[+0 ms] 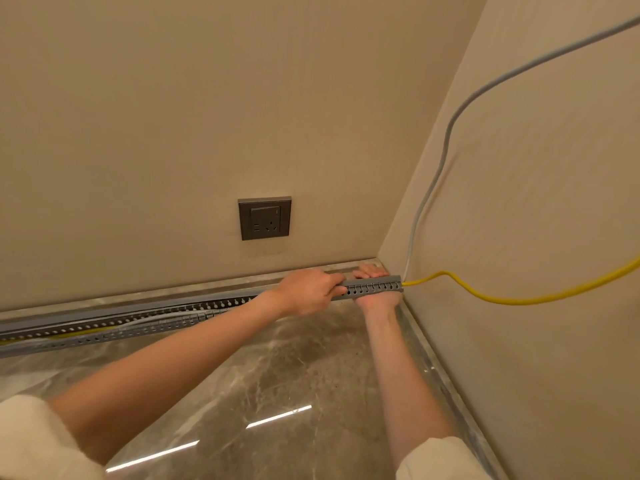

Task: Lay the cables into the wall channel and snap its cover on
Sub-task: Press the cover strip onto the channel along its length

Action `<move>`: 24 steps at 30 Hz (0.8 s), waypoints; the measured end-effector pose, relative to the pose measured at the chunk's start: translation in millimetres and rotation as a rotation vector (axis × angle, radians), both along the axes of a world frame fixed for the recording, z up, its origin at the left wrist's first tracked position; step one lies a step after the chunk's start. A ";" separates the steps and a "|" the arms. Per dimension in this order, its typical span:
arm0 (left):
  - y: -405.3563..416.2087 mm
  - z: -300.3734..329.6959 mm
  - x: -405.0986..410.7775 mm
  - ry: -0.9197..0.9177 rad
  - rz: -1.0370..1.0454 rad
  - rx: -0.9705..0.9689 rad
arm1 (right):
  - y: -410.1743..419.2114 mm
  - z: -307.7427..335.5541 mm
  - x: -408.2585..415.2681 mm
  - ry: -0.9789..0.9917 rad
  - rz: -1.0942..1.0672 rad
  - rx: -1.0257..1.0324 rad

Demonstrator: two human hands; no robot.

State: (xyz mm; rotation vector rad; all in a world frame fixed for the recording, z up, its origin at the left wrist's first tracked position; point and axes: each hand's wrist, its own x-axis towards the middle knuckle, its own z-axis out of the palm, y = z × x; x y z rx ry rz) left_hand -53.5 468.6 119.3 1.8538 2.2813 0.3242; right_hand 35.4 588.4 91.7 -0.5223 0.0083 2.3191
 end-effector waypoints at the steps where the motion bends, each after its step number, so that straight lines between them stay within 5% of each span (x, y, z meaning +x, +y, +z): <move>1: -1.1 -2.4 1.9 0.031 0.000 0.026 | 0.7 1.1 1.4 -0.023 0.001 -0.013; 7: -8.5 -11.4 5.0 0.065 -0.034 0.168 | -0.9 9.0 4.5 -0.210 0.037 -0.050; 24: -26.8 -23.3 0.9 0.188 -0.032 0.264 | 1.7 6.8 -0.7 -0.307 0.001 -0.073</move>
